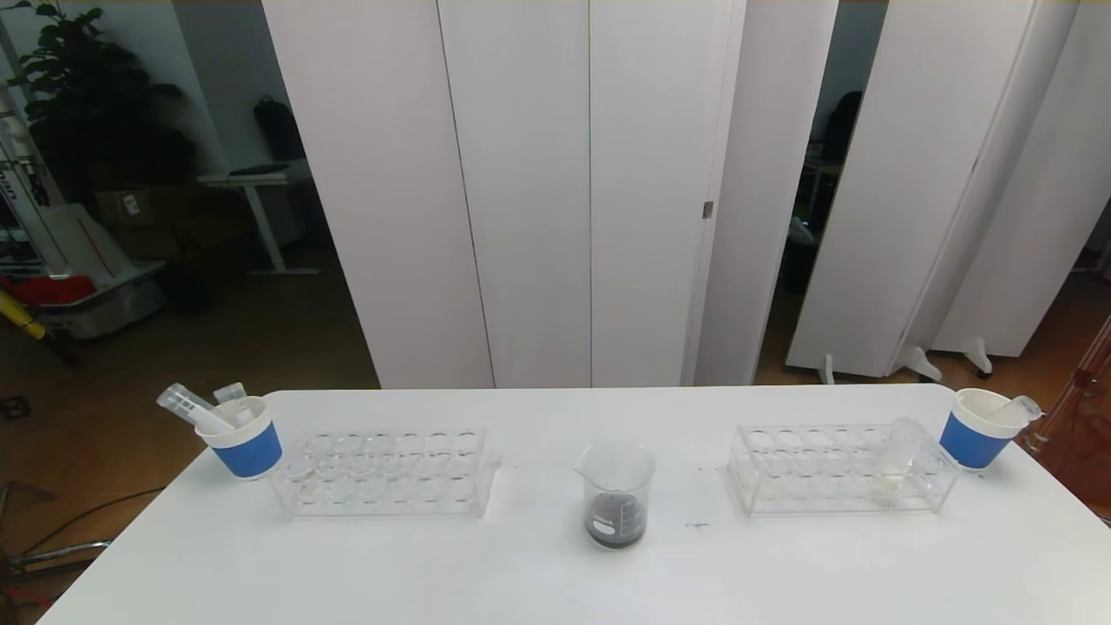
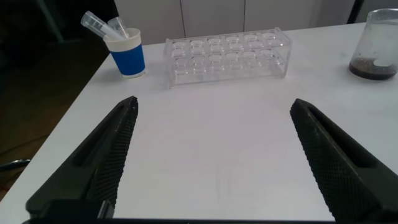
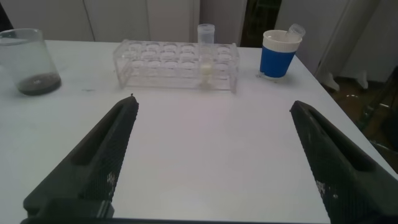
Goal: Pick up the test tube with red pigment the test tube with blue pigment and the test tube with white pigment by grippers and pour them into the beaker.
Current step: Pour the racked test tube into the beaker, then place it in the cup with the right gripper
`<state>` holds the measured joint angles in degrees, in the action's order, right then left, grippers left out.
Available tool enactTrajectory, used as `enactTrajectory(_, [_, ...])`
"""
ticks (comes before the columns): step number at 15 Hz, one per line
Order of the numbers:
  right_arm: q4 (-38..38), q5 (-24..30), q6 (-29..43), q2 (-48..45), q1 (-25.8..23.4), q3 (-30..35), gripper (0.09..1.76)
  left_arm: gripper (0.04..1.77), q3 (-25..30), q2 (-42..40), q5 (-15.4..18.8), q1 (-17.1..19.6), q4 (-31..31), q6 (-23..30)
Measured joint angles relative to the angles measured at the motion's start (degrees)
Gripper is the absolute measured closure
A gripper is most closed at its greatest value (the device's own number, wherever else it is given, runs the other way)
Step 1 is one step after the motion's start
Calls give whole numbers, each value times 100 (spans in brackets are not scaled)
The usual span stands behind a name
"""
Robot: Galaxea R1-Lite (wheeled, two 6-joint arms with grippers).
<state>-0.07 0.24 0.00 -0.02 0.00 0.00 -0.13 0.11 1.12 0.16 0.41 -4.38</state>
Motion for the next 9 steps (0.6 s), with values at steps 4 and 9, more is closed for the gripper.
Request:
enactTrajectory(4, [0, 0, 0, 0, 0, 0, 10, 6, 4, -1, -7, 0, 10, -5])
enactTrajectory(9, [0, 0, 0, 0, 0, 0, 10, 6, 4, -1, -7, 0, 10, -6])
